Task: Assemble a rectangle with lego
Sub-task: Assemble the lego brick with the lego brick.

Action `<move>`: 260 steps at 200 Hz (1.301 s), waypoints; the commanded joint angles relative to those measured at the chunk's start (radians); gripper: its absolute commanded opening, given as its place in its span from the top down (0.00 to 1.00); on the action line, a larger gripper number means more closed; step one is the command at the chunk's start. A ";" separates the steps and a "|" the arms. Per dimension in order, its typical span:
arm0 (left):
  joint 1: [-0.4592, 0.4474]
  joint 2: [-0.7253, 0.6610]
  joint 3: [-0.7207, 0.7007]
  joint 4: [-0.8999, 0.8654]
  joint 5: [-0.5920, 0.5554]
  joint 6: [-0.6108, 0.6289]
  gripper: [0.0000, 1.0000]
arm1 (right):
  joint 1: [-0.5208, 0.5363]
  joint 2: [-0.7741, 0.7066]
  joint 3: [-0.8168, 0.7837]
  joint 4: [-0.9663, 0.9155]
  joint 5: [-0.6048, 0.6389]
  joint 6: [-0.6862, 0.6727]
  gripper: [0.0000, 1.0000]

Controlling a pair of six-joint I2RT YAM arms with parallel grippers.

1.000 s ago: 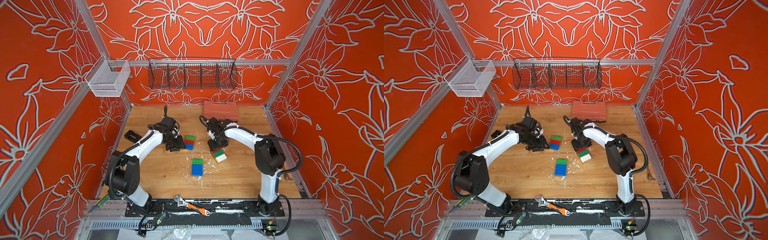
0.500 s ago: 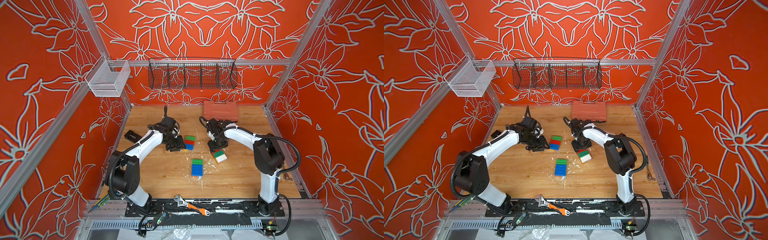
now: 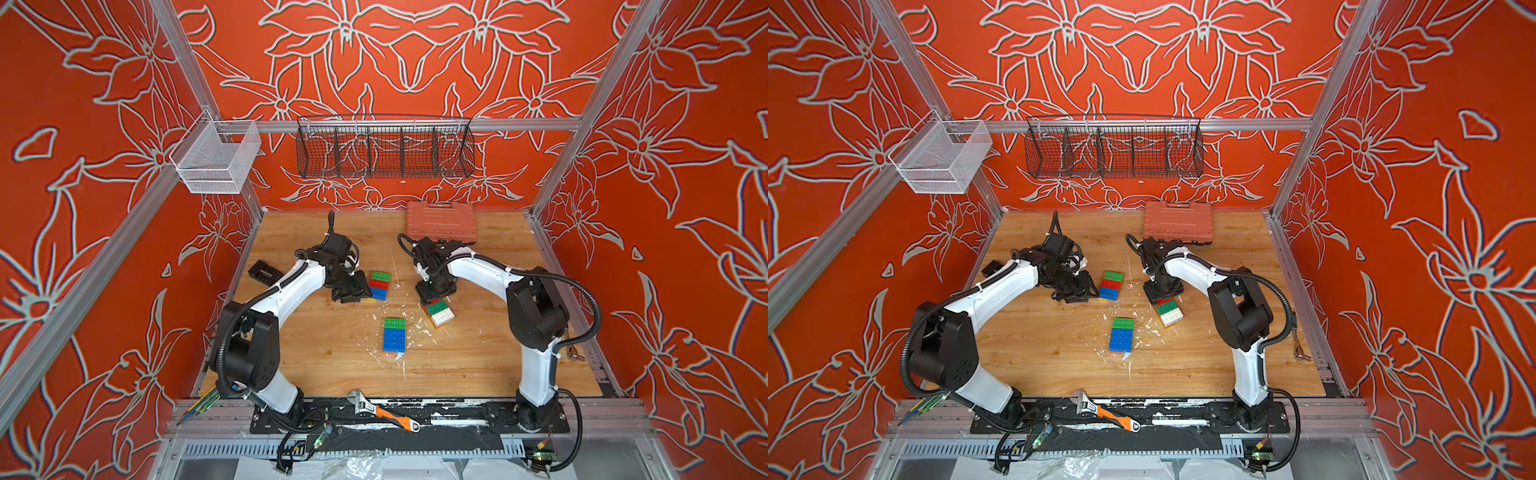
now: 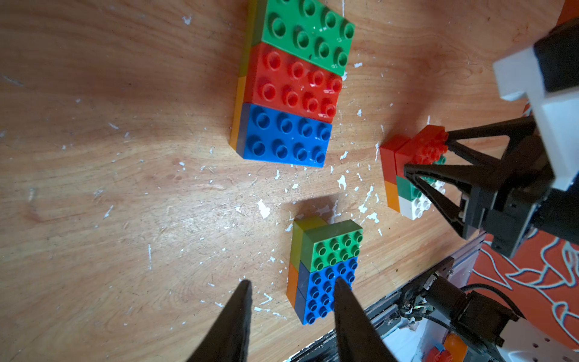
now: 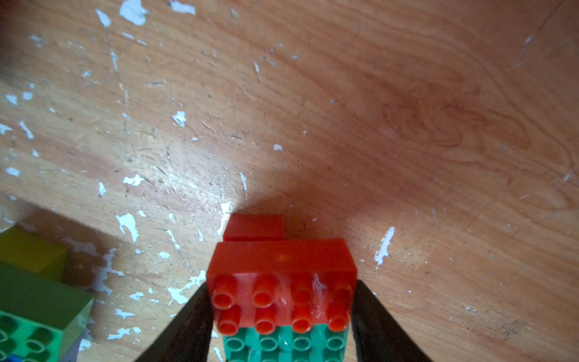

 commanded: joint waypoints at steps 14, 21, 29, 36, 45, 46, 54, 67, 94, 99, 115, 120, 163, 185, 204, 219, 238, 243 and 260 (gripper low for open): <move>0.007 -0.016 -0.009 0.000 0.013 -0.004 0.58 | 0.001 0.039 -0.036 -0.064 0.035 0.000 0.43; 0.007 -0.017 -0.010 0.000 0.012 -0.004 0.58 | 0.002 0.041 -0.040 -0.068 0.044 0.004 0.43; 0.007 -0.018 -0.011 0.001 0.010 -0.004 0.58 | 0.002 0.042 -0.046 -0.069 0.052 0.006 0.43; 0.007 -0.018 -0.012 0.003 0.010 -0.004 0.58 | 0.004 0.041 -0.054 -0.065 0.055 0.007 0.43; 0.007 -0.017 -0.012 0.004 0.012 -0.005 0.58 | 0.002 0.039 -0.063 -0.063 0.059 0.007 0.43; 0.008 -0.017 -0.012 0.004 0.012 -0.005 0.58 | 0.002 0.040 -0.065 -0.063 0.060 0.007 0.43; 0.008 -0.017 -0.012 0.005 0.012 -0.006 0.58 | 0.002 0.038 -0.070 -0.063 0.070 0.009 0.43; 0.007 -0.014 -0.012 0.006 0.013 -0.008 0.58 | 0.005 0.037 -0.078 -0.068 0.079 0.002 0.43; 0.007 -0.013 -0.010 0.007 0.015 -0.009 0.58 | 0.008 0.033 -0.094 -0.073 0.091 -0.023 0.44; 0.007 -0.012 -0.010 0.008 0.016 -0.008 0.58 | 0.009 0.034 -0.094 -0.073 0.092 -0.025 0.45; 0.007 -0.012 -0.010 0.011 0.019 -0.011 0.58 | 0.014 0.034 -0.097 -0.073 0.093 -0.043 0.45; 0.007 -0.012 -0.011 0.013 0.022 -0.012 0.58 | 0.016 0.035 -0.095 -0.075 0.098 -0.050 0.45; 0.005 -0.002 -0.012 0.017 0.035 -0.021 0.59 | 0.018 0.067 -0.101 -0.087 0.096 -0.090 0.45; -0.002 0.003 -0.012 0.018 0.036 -0.039 0.59 | 0.018 0.077 -0.116 -0.064 0.110 -0.049 0.45; -0.028 0.013 0.006 0.015 0.023 -0.058 0.60 | 0.017 0.048 -0.112 -0.040 0.097 -0.008 0.38; -0.064 0.030 0.045 0.000 0.002 -0.071 0.60 | 0.018 0.018 -0.089 -0.034 0.084 0.012 0.29; -0.114 0.061 0.110 -0.019 -0.032 -0.093 0.61 | 0.017 -0.037 -0.070 -0.010 0.066 0.024 0.21; -0.126 0.069 0.123 -0.020 -0.045 -0.100 0.61 | 0.018 -0.051 -0.065 -0.004 0.061 0.022 0.20; -0.164 0.106 0.169 -0.020 -0.080 -0.130 0.63 | 0.016 -0.101 -0.063 0.009 0.042 0.018 0.18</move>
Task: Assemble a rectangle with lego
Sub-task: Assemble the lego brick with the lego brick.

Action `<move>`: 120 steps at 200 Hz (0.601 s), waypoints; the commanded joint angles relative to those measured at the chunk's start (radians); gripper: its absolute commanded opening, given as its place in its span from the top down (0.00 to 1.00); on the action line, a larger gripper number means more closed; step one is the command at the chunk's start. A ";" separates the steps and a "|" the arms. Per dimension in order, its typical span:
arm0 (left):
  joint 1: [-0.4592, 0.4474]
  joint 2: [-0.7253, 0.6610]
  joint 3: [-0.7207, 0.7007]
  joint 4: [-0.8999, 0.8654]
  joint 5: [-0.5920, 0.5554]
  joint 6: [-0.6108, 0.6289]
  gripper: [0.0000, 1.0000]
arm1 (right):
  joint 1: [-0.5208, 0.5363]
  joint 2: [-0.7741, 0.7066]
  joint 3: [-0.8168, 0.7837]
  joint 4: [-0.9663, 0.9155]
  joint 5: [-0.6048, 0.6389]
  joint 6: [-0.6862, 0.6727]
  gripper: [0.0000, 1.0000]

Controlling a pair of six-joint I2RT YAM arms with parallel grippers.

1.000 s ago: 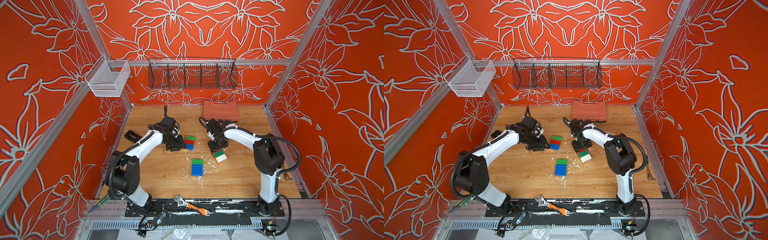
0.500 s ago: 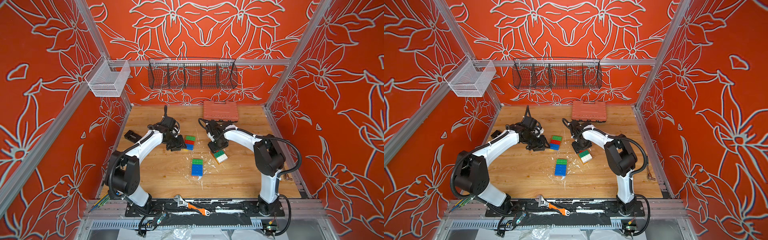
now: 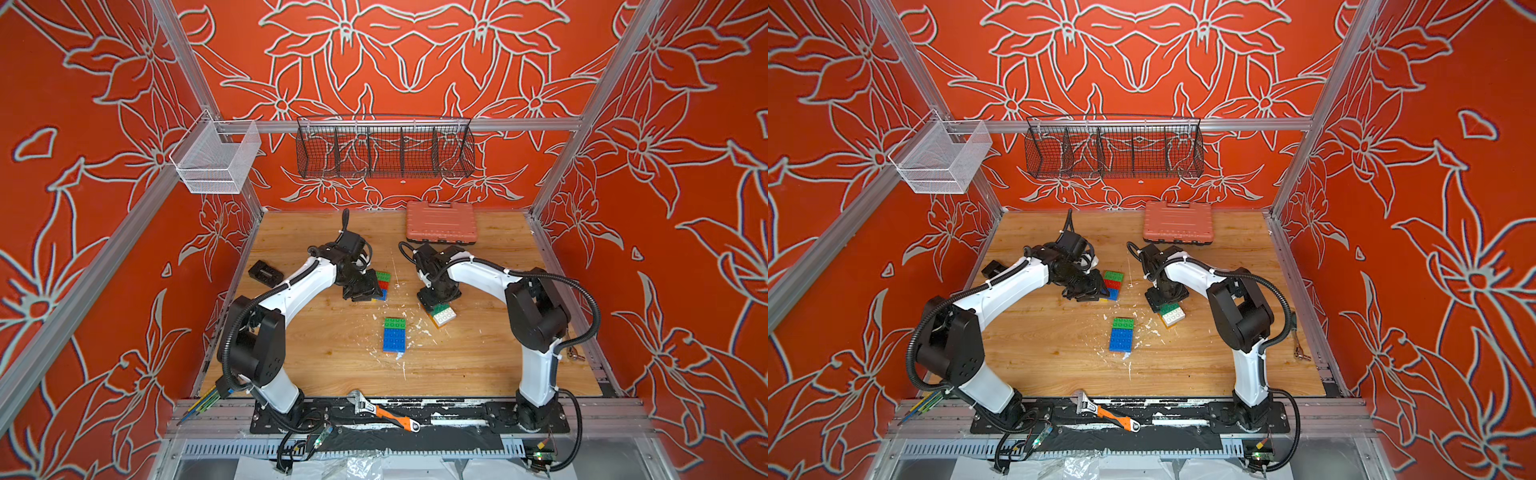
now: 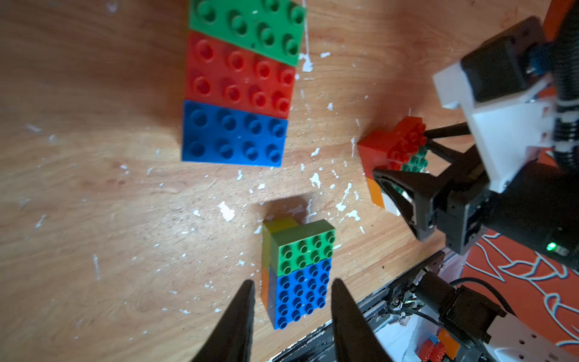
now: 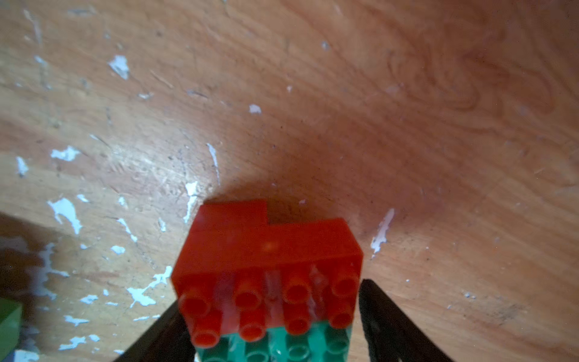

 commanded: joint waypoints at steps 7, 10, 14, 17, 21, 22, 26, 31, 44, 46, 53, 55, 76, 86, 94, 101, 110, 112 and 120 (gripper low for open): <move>-0.056 0.064 0.081 -0.018 -0.064 -0.057 0.64 | 0.002 -0.105 0.003 0.007 -0.014 0.015 0.17; -0.063 0.074 0.090 -0.022 -0.069 -0.062 0.65 | 0.002 -0.115 0.001 0.010 -0.017 0.015 0.17; -0.071 0.088 0.101 -0.029 -0.077 -0.066 0.65 | 0.001 -0.131 -0.004 0.015 -0.021 0.013 0.16; -0.077 0.098 0.109 -0.032 -0.081 -0.071 0.66 | 0.001 -0.143 -0.007 0.017 -0.020 0.013 0.16; -0.083 0.109 0.116 -0.031 -0.083 -0.077 0.67 | 0.000 -0.159 -0.014 0.020 -0.022 0.014 0.16; -0.084 0.112 0.118 -0.031 -0.083 -0.079 0.67 | 0.000 -0.164 -0.016 0.020 -0.022 0.014 0.16; -0.092 0.124 0.123 -0.026 -0.083 -0.085 0.68 | -0.002 -0.181 -0.022 0.023 -0.025 0.014 0.16; -0.100 0.136 0.130 -0.022 -0.082 -0.095 0.69 | -0.005 -0.203 -0.034 0.028 -0.030 0.013 0.16; -0.120 0.177 0.156 -0.017 -0.081 -0.113 0.74 | -0.020 -0.275 -0.079 0.051 -0.057 0.012 0.16; -0.124 0.184 0.163 -0.018 -0.081 -0.115 0.75 | -0.023 -0.286 -0.086 0.055 -0.061 0.013 0.16; -0.136 0.213 0.189 -0.025 -0.080 -0.120 0.78 | -0.041 -0.329 -0.114 0.069 -0.078 0.015 0.16; -0.139 0.222 0.197 -0.029 -0.080 -0.122 0.79 | -0.046 -0.340 -0.123 0.073 -0.082 0.016 0.17; -0.186 0.312 0.290 -0.064 -0.088 -0.130 0.87 | -0.129 -0.448 -0.206 0.100 -0.133 0.030 0.24; -0.209 0.353 0.331 -0.079 -0.093 -0.135 0.91 | -0.163 -0.485 -0.242 0.107 -0.150 0.036 0.30; -0.225 0.386 0.361 -0.094 -0.093 -0.141 0.95 | -0.179 -0.512 -0.272 0.118 -0.161 0.039 0.34; -0.237 0.413 0.382 -0.106 -0.096 -0.150 0.96 | -0.186 -0.530 -0.294 0.123 -0.169 0.039 0.36; -0.252 0.440 0.397 -0.106 -0.099 -0.164 0.98 | -0.187 -0.547 -0.319 0.125 -0.175 0.039 0.40; -0.255 0.446 0.399 -0.107 -0.098 -0.167 0.98 | -0.188 -0.550 -0.325 0.125 -0.176 0.039 0.41; -0.264 0.469 0.411 -0.109 -0.102 -0.179 1.00 | -0.190 -0.562 -0.346 0.126 -0.179 0.042 0.44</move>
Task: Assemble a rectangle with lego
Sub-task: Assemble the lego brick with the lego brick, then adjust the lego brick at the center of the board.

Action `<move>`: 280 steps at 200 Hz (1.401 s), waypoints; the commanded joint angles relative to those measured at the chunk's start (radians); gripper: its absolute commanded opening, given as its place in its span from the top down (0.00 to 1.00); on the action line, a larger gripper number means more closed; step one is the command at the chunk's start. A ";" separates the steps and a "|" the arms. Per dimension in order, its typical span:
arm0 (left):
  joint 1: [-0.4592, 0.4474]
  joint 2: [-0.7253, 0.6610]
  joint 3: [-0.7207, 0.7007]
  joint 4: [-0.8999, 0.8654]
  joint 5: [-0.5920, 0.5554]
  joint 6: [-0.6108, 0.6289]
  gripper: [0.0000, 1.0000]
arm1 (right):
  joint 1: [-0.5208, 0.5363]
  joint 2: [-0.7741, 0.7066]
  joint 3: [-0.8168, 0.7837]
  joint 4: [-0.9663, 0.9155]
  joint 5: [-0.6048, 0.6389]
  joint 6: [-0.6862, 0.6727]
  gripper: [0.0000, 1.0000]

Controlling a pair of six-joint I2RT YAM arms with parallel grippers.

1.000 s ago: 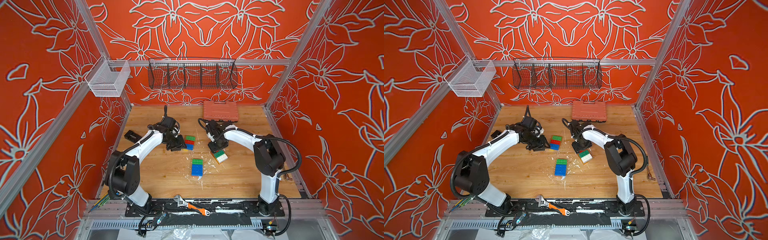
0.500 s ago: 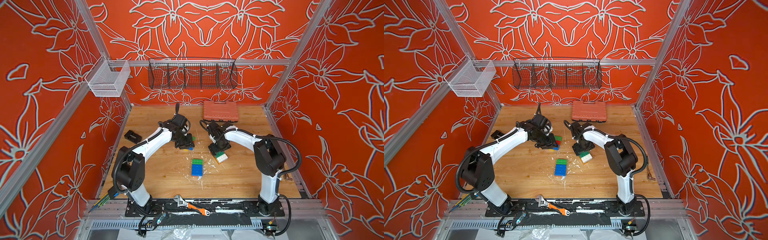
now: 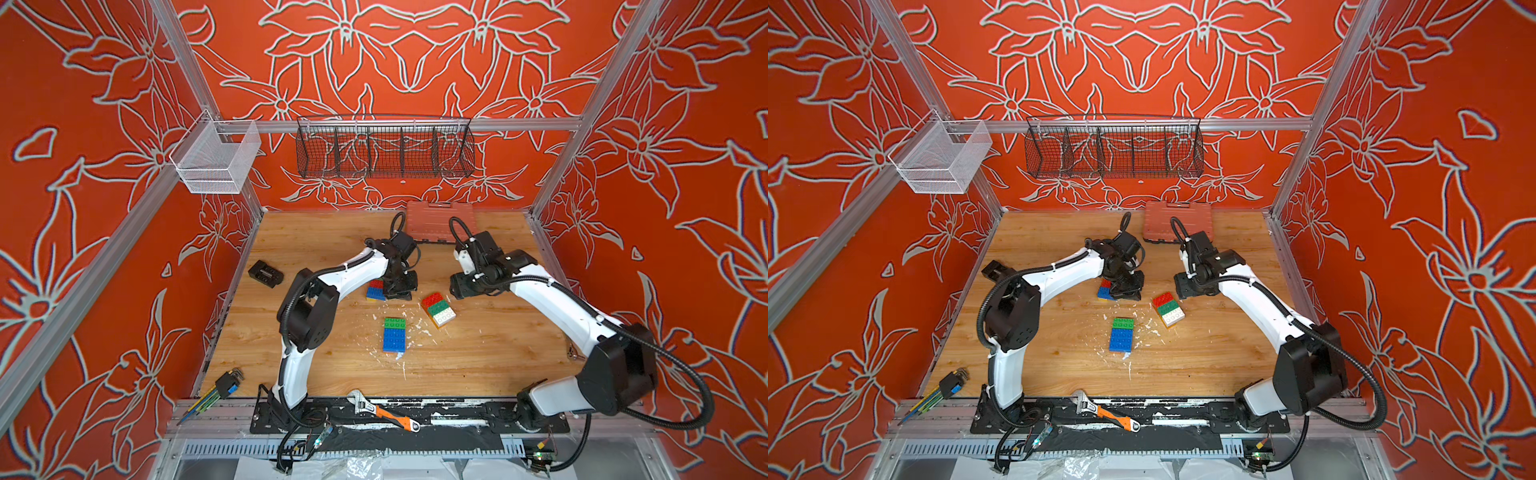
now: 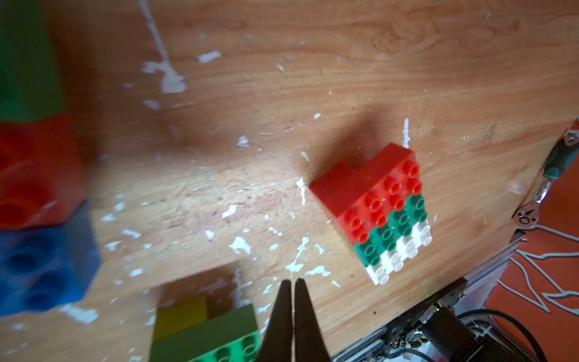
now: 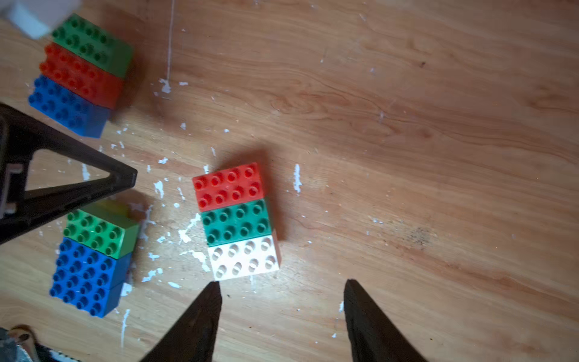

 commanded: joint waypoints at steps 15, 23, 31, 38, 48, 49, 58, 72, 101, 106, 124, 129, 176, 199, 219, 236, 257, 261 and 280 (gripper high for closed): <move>-0.046 0.085 0.054 -0.059 -0.028 -0.066 1.00 | -0.003 -0.053 -0.106 0.036 -0.058 0.019 0.46; -0.052 0.101 0.064 -0.058 -0.028 -0.073 1.00 | -0.007 -0.064 -0.129 0.054 -0.066 0.024 0.46; -0.058 0.119 0.083 -0.068 -0.026 -0.075 1.00 | -0.010 -0.067 -0.142 0.066 -0.078 0.028 0.45; -0.062 0.135 0.100 -0.077 -0.027 -0.075 1.00 | -0.011 -0.064 -0.152 0.070 -0.090 0.029 0.46; -0.067 0.150 0.118 -0.086 -0.033 -0.076 1.00 | -0.011 -0.059 -0.161 0.076 -0.113 0.029 0.46; -0.067 0.153 0.120 -0.087 -0.033 -0.076 1.00 | -0.011 -0.059 -0.162 0.077 -0.115 0.029 0.46; -0.067 0.163 0.128 -0.087 -0.035 -0.079 1.00 | -0.011 -0.057 -0.174 0.086 -0.133 0.031 0.47; -0.067 0.179 0.145 -0.090 -0.049 -0.080 1.00 | -0.011 -0.060 -0.194 0.098 -0.136 0.029 0.47; -0.067 0.229 0.211 -0.108 -0.048 -0.071 1.00 | -0.011 -0.063 -0.220 0.093 -0.138 0.019 0.47; -0.067 0.238 0.225 -0.114 -0.049 -0.068 1.00 | -0.011 -0.062 -0.222 0.093 -0.138 0.019 0.47; -0.064 0.264 0.267 -0.123 -0.051 -0.060 1.00 | -0.010 -0.063 -0.232 0.100 -0.144 0.021 0.47; -0.063 0.271 0.277 -0.125 -0.051 -0.059 1.00 | -0.011 -0.062 -0.234 0.100 -0.145 0.024 0.47; -0.043 0.307 0.316 -0.121 -0.033 -0.042 1.00 | -0.010 -0.049 -0.232 0.101 -0.144 0.028 0.48; -0.030 0.314 0.318 -0.097 -0.007 -0.033 0.98 | -0.010 -0.040 -0.228 0.107 -0.154 0.035 0.48; -0.024 0.322 0.337 -0.098 0.003 -0.017 0.98 | -0.007 -0.034 -0.224 0.112 -0.163 0.043 0.49; -0.024 0.331 0.352 -0.101 0.021 -0.010 0.98 | -0.008 -0.031 -0.221 0.113 -0.155 0.045 0.49; -0.024 0.342 0.365 -0.098 0.045 -0.010 0.98 | -0.008 -0.035 -0.222 0.112 -0.146 0.048 0.49; -0.024 0.344 0.369 -0.099 0.047 -0.011 0.98 | -0.008 -0.036 -0.222 0.113 -0.143 0.048 0.49; -0.023 0.339 0.371 -0.122 0.018 -0.012 0.98 | -0.008 -0.043 -0.232 0.118 -0.137 0.053 0.49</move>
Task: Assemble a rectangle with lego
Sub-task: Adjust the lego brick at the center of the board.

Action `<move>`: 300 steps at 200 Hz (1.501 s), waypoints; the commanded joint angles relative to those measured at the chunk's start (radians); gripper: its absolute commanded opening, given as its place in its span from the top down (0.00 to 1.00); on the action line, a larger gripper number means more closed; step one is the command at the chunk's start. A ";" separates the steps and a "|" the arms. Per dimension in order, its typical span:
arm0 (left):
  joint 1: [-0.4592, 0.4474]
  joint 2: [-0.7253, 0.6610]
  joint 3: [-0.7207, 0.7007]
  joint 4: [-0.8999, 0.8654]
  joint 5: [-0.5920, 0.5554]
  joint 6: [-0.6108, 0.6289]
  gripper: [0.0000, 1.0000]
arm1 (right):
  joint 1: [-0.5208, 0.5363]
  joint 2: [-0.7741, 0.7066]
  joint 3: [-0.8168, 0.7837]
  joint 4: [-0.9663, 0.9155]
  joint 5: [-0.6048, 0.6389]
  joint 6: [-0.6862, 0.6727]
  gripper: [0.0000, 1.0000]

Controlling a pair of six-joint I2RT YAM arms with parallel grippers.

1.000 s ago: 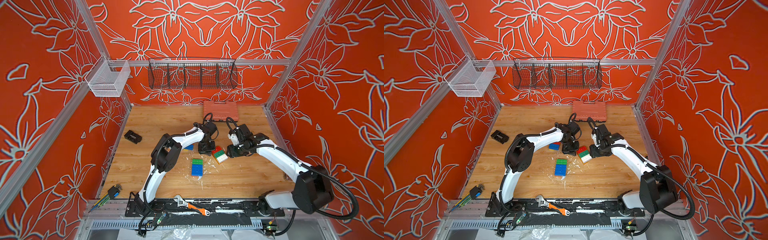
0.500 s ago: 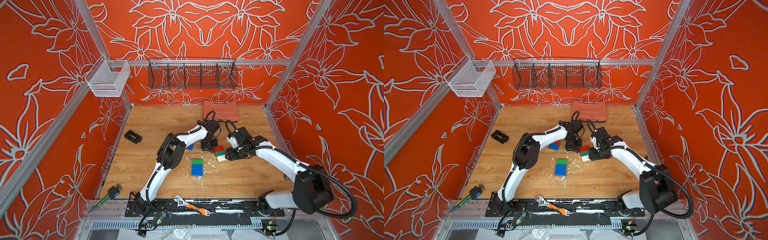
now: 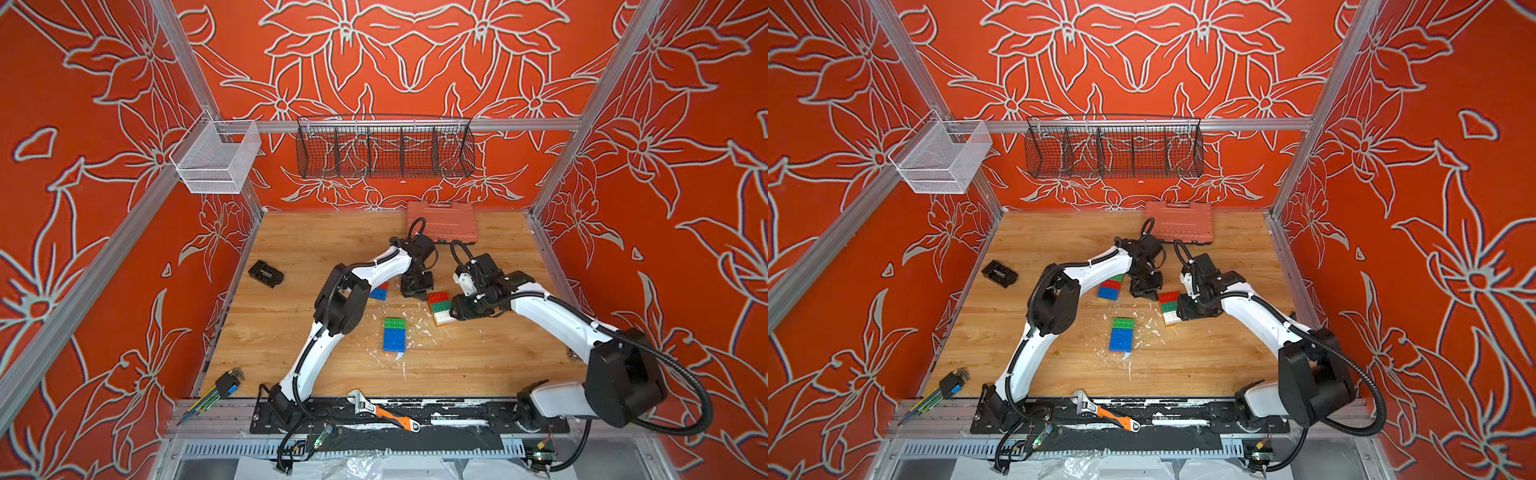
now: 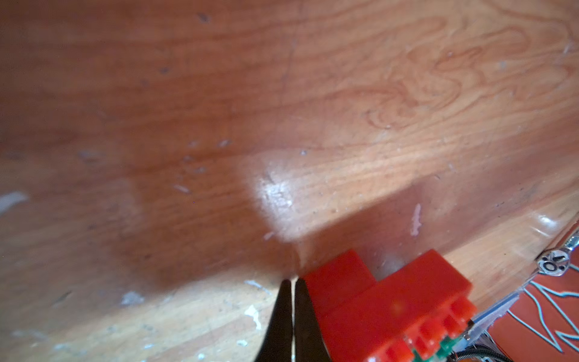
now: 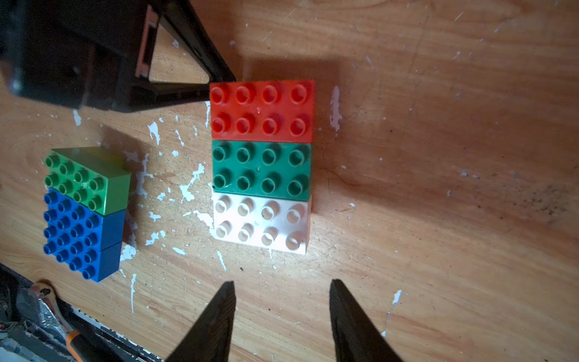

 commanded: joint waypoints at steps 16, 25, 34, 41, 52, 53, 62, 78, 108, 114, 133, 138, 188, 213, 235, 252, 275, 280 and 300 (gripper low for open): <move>0.005 -0.015 -0.009 -0.050 -0.066 0.009 0.98 | -0.002 -0.007 -0.015 0.009 0.011 0.019 0.49; 0.011 -0.029 -0.027 -0.057 -0.078 0.008 0.98 | -0.002 -0.009 -0.020 0.012 0.014 0.018 0.49; 0.012 -0.038 -0.039 -0.064 -0.083 0.012 0.98 | -0.002 -0.011 -0.022 0.014 0.016 0.018 0.49; 0.012 -0.043 -0.048 -0.065 -0.075 0.017 0.98 | -0.002 -0.015 -0.024 0.015 0.018 0.016 0.49; 0.008 -0.048 -0.063 -0.050 -0.045 0.022 0.98 | -0.002 -0.020 -0.025 0.018 0.024 0.013 0.49; 0.007 -0.048 -0.064 -0.049 -0.042 0.022 0.98 | -0.002 -0.020 -0.025 0.018 0.024 0.013 0.49; 0.000 -0.045 -0.060 -0.045 -0.023 0.025 0.98 | -0.002 -0.023 -0.024 0.020 0.029 0.010 0.49; -0.017 -0.035 -0.034 -0.047 -0.014 0.029 0.98 | -0.002 -0.024 -0.021 0.018 0.036 0.007 0.49; -0.026 0.006 0.039 -0.064 -0.010 0.022 0.98 | -0.002 -0.026 -0.021 0.020 0.044 0.004 0.49; -0.026 0.012 0.050 -0.068 -0.009 0.022 0.98 | -0.002 -0.027 -0.020 0.018 0.046 0.002 0.49; -0.025 0.029 0.077 -0.078 -0.013 0.024 0.98 | -0.002 -0.033 -0.018 0.011 0.055 -0.002 0.49; -0.026 0.032 0.081 -0.081 -0.012 0.026 0.98 | -0.002 -0.036 -0.019 0.009 0.056 -0.002 0.49; -0.026 0.051 0.104 -0.094 -0.004 0.034 0.97 | -0.002 -0.037 -0.015 0.011 0.059 -0.006 0.49; -0.022 0.046 0.109 -0.090 -0.003 0.046 0.95 | -0.002 -0.036 -0.013 0.020 0.061 -0.004 0.49; -0.001 0.028 0.145 -0.137 0.016 0.078 0.92 | -0.002 -0.031 0.042 -0.004 0.062 -0.008 0.47; 0.011 -0.028 0.114 -0.144 0.001 0.104 0.88 | -0.003 -0.031 0.101 -0.013 0.081 -0.027 0.46; 0.026 -0.052 0.124 -0.237 -0.009 0.143 0.88 | -0.007 -0.017 0.164 -0.030 0.108 -0.051 0.45; 0.025 -0.072 0.109 -0.246 -0.024 0.148 0.88 | -0.007 -0.015 0.173 -0.030 0.105 -0.053 0.45; 0.031 -0.221 -0.015 -0.204 -0.071 0.158 0.88 | -0.008 -0.023 0.188 -0.007 0.132 -0.060 0.38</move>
